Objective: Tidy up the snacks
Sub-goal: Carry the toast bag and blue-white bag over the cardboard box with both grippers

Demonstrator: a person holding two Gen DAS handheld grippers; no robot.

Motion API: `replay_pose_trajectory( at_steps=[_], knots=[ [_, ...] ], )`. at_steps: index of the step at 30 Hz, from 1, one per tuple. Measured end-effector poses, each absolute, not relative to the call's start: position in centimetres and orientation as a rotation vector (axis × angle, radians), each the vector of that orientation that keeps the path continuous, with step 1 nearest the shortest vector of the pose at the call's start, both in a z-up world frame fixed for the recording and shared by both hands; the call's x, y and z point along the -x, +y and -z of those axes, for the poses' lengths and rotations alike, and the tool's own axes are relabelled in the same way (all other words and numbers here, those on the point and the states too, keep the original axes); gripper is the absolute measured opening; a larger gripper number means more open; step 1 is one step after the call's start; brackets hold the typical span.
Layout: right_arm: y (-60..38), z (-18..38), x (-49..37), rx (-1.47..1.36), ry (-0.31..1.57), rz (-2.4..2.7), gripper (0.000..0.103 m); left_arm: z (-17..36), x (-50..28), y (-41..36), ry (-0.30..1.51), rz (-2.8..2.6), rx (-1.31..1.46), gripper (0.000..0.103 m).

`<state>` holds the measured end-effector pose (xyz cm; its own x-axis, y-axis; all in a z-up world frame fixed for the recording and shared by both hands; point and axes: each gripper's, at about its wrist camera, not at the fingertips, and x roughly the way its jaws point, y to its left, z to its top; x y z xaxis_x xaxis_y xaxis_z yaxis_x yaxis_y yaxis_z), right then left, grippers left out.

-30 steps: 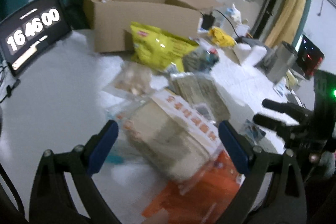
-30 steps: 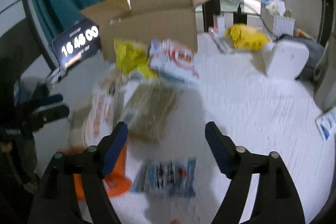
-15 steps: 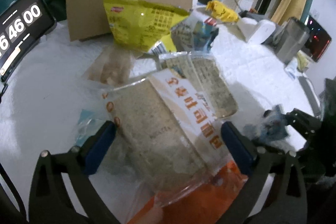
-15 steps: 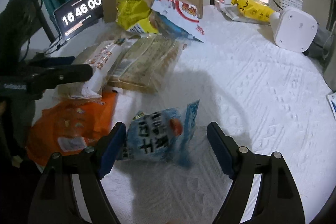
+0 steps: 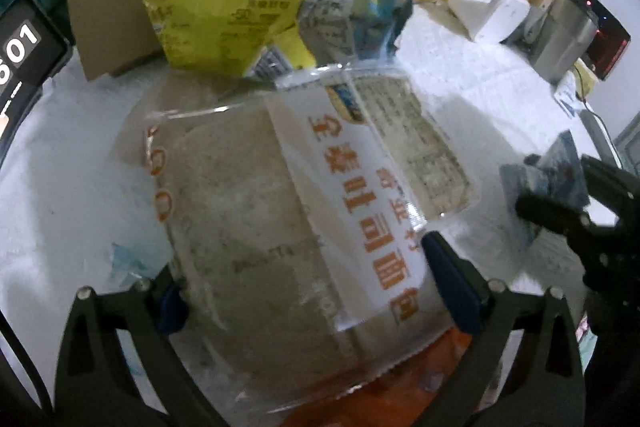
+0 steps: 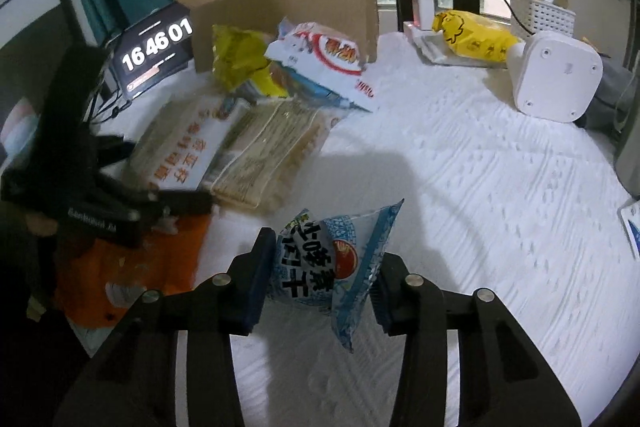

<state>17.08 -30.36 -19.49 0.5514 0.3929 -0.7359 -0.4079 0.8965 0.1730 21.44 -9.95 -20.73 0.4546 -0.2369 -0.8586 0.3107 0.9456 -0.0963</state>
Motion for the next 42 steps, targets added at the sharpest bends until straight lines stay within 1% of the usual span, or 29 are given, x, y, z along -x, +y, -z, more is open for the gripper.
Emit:
replay_pose_trajectory(
  at_steps=[3, 8, 19, 31, 42],
  knots=[
    [-30.7, 19.2, -17.5, 0.003, 0.856, -0.472, 0.045, 20.2, -21.1, -9.6, 1.031, 0.359, -0.069, 0.089],
    [-31.0, 18.2, -18.1, -0.004, 0.840, -0.461, 0.045, 18.8, -20.0, -9.3, 0.998, 0.384, -0.066, 0.086],
    [-29.4, 15.2, -19.9, 0.010, 0.776, -0.463, 0.044, 14.0, -18.8, -6.9, 0.835, 0.373, -0.108, 0.086],
    [-26.7, 10.7, -23.7, 0.048, 0.670, -0.488, 0.044, 10.7, -21.8, -4.2, 0.727, 0.350, -0.126, 0.086],
    [-25.6, 7.9, -27.6, 0.087, 0.589, -0.517, 0.044, 8.5, -26.2, -2.0, 0.695, 0.385, -0.067, 0.086]
  ],
)
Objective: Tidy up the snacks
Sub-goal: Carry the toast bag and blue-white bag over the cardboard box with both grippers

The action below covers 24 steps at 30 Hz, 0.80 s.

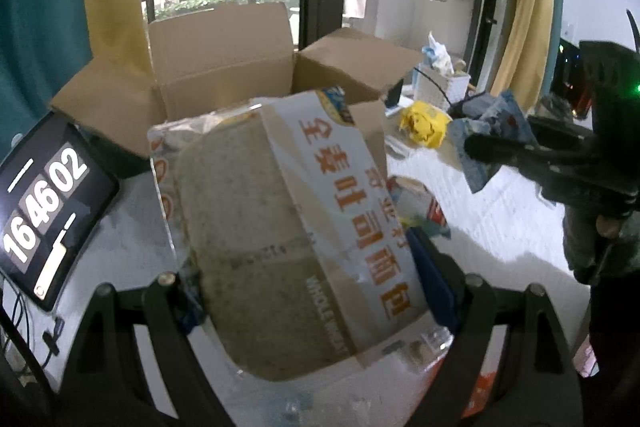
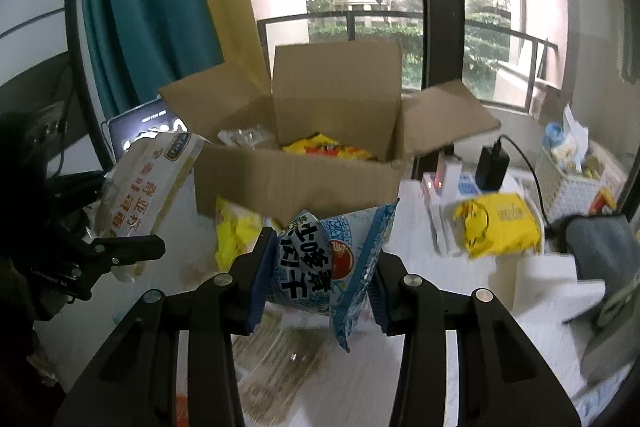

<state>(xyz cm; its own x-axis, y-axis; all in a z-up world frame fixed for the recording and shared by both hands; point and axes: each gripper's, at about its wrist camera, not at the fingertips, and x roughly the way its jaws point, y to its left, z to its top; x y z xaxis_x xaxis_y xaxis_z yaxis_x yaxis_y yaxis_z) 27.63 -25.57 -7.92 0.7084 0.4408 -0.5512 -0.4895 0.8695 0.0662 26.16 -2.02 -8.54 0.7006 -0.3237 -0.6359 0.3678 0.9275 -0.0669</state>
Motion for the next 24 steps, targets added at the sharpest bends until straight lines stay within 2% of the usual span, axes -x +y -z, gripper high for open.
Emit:
replay_pose_trajectory(
  at_steps=[13, 24],
  knots=[
    [-25.3, 4.9, -32.2, 0.109, 0.502, -0.515, 0.044, 5.5, -32.8, -2.7, 0.629, 0.335, -0.145, 0.087],
    [-26.8, 4.8, -36.4, 0.025, 0.500, -0.480, 0.044, 5.9, -39.8, -5.0, 0.604, 0.312, -0.211, 0.087]
  ],
)
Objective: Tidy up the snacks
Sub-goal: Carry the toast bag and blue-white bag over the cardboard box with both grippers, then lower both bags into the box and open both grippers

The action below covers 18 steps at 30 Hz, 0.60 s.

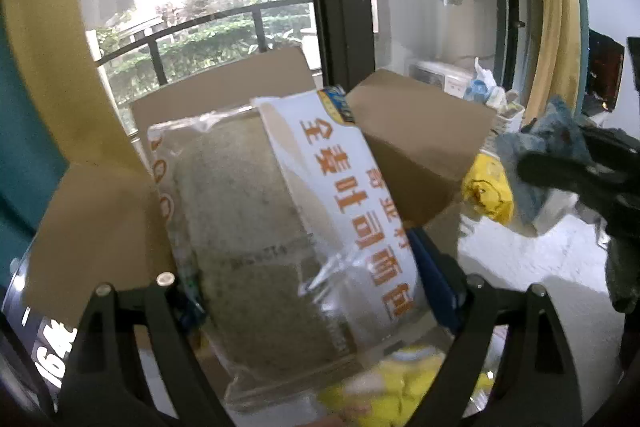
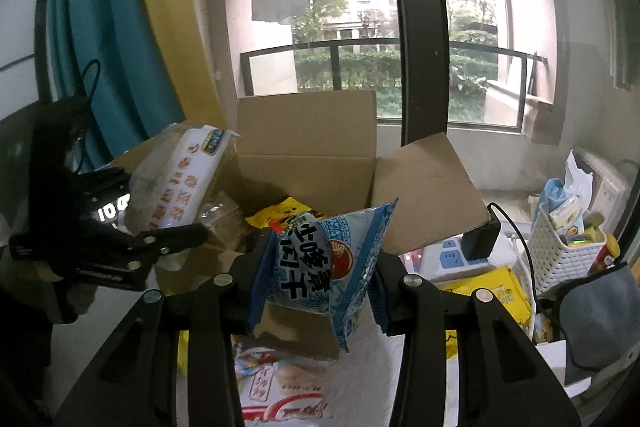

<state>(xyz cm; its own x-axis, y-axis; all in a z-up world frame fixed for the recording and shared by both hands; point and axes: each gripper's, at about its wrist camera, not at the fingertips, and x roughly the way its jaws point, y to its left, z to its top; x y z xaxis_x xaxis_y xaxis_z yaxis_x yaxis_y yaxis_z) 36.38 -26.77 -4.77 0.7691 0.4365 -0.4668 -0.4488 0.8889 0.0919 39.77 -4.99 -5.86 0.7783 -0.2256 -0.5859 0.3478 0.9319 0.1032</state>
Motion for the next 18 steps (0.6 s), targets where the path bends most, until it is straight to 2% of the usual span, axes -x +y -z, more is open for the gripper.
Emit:
replay_pose_trajectory(
  at_steps=[11, 18],
  knots=[
    [-26.0, 4.8, -39.8, 0.068, 0.513, -0.463, 0.044, 8.4, -45.7, -5.9, 0.678, 0.213, -0.317, 0.093],
    [-24.7, 4.8, -41.6, 0.075, 0.518, -0.460, 0.044, 5.5, -44.4, -3.1, 0.612, 0.202, -0.210, 0.093]
  ],
)
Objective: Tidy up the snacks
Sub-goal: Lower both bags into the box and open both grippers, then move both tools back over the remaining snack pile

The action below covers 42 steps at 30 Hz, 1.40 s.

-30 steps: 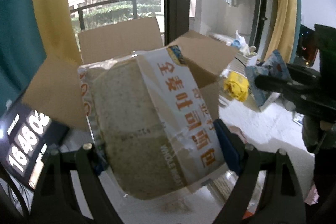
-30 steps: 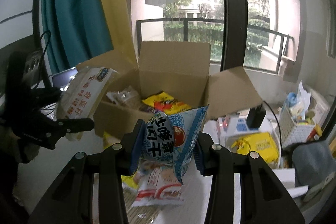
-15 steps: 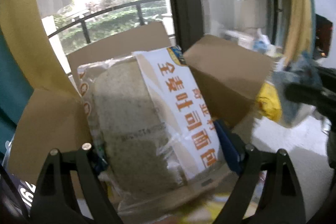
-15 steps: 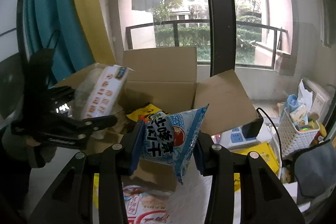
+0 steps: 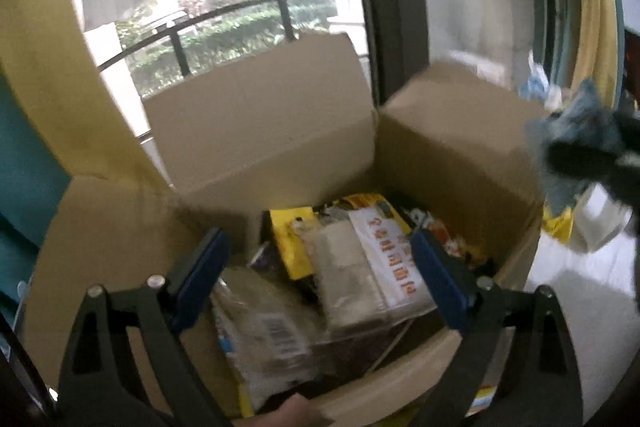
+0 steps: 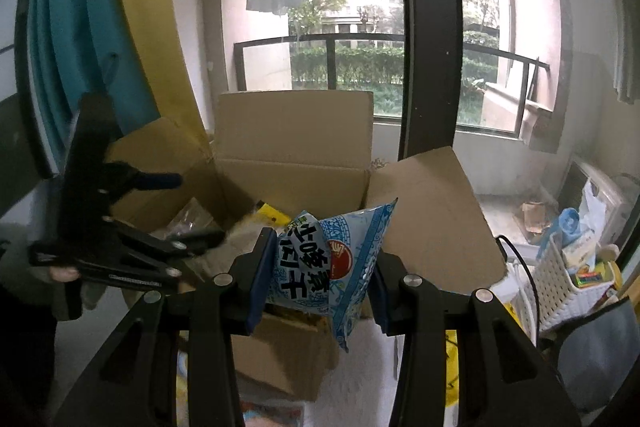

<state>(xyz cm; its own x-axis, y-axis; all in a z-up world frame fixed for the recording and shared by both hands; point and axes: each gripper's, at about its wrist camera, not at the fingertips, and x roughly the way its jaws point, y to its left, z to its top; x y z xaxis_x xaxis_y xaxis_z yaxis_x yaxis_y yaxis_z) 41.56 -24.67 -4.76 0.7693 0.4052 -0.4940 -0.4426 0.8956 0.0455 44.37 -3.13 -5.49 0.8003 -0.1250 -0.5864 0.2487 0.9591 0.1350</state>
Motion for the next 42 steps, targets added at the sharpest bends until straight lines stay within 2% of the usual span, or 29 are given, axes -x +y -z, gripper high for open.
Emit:
replay_pose_trajectory(
  at_steps=[15, 17, 18, 19, 32, 42],
  knots=[
    [-19.3, 4.3, -51.8, 0.051, 0.566, -0.437, 0.045, 1.6, -43.7, 4.3, 0.490, 0.043, -0.029, 0.093],
    [-18.6, 4.5, -53.6, 0.052, 0.598, -0.442, 0.051, 1.5, -43.7, 4.6, 0.481, 0.029, -0.028, 0.093],
    [-18.6, 4.7, -54.3, 0.048, 0.611, -0.441, 0.066, 1.6, -43.8, 4.5, 0.479, 0.021, -0.029, 0.093],
    [-18.5, 4.8, -54.9, 0.039, 0.614, -0.435, 0.075, 1.5, -43.8, 4.6, 0.478, 0.012, -0.028, 0.093],
    [-20.0, 3.9, -50.0, 0.064, 0.574, -0.403, 0.076, 1.4, -42.6, 3.2, 0.462, 0.052, -0.033, 0.093],
    [-21.1, 3.0, -42.3, 0.095, 0.574, -0.421, 0.076, -0.1, -36.7, -0.3, 0.409, 0.145, -0.056, 0.093]
  ],
)
